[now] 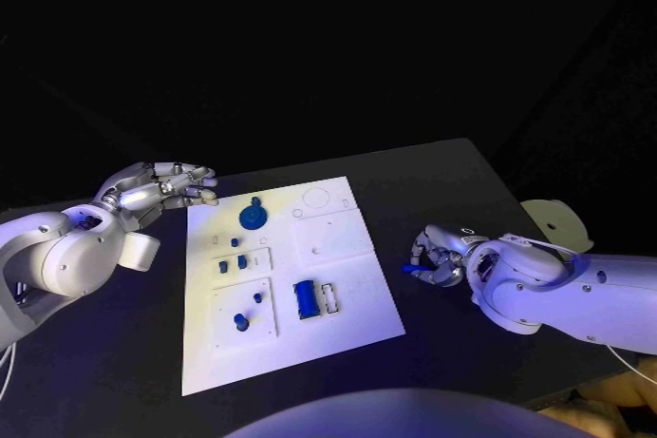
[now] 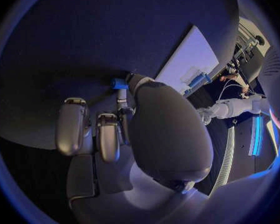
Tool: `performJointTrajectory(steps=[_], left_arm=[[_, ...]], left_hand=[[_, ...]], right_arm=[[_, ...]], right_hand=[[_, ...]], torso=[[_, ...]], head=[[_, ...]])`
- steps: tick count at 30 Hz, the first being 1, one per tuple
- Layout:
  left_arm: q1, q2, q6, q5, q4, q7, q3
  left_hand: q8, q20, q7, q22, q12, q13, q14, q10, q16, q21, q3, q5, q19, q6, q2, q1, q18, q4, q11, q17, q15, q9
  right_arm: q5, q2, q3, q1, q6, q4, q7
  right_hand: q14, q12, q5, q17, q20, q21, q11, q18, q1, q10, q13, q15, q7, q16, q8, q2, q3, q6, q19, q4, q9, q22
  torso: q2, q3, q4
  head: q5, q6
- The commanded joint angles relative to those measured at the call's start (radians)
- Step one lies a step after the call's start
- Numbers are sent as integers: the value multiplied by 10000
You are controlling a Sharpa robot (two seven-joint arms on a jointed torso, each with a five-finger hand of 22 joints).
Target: Assemble the parts on the task board
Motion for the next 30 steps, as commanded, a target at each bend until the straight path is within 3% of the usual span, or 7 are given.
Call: performJointTrajectory(steps=[1,6,12,17,24,30], left_arm=[[5,2,120,-1,31,-21,8],[5,9,135,-22,29,-58,8],[5,43,151,-46,15,-83,8],[5,70,156,-54,7,-88,8],[5,74,179,-59,19,-86,8],[5,62,198,-62,36,-77,8]], left_hand=[[62,37,150,-11,61,2,-71,-34,58,-54,-73,43,67,-54,13,-2,46,3,-14,10,-13,8],[62,37,150,-11,61,2,-71,-34,58,-54,-73,43,67,-54,13,-2,46,3,-14,10,-13,8],[63,37,150,-14,61,1,-73,-40,57,-55,-76,43,67,-57,14,3,46,3,-12,10,-13,8],[64,37,150,-17,60,-1,-76,-48,57,-55,-79,44,67,-61,15,11,45,2,-11,11,-12,8],[64,37,150,-17,60,-1,-76,-48,57,-55,-79,44,67,-61,15,11,45,2,-11,11,-12,8],[64,37,150,-17,60,-1,-76,-48,57,-55,-79,44,67,-61,15,11,45,2,-11,11,-12,8]], right_arm=[[177,-111,-66,-77,38,92,-296],[664,-315,-61,69,-257,474,-309],[1174,-470,-59,510,-468,984,-313],[1587,-287,-59,700,-518,1292,-308],[2373,422,-60,650,-571,1254,-286],[3033,1276,-58,363,-695,1010,-253]], right_hand=[[1017,66,99,2435,38,67,61,-2,-623,172,1164,19,-35,43,140,-14,1736,-65,210,-1556,187,1818],[1026,98,175,2475,28,123,47,-11,-1151,200,1193,8,-50,59,188,-27,2099,-107,224,-1797,304,1830],[1033,132,212,2506,18,163,29,-17,-1465,222,1222,-4,-77,71,200,-57,2223,-98,235,-1873,342,1839],[1041,168,201,2539,9,212,13,-25,-1690,244,1252,-16,-98,84,198,-90,2274,-81,248,-1900,355,1850],[1054,255,70,2600,-15,274,-16,-35,-2367,292,1326,-41,-137,108,119,-209,2267,-3,266,-1781,308,1863],[1058,307,44,2617,-28,271,-36,-33,-2661,320,1370,-57,-164,115,93,-244,2219,98,269,-1718,278,1861]], torso=[[-12,0,-1],[-15,-5,-1],[-19,-16,-1],[-16,-17,1],[-8,-1,-7],[-7,-5,-10]], head=[[12,3],[35,19],[39,44],[144,55],[434,-9],[678,-56]])
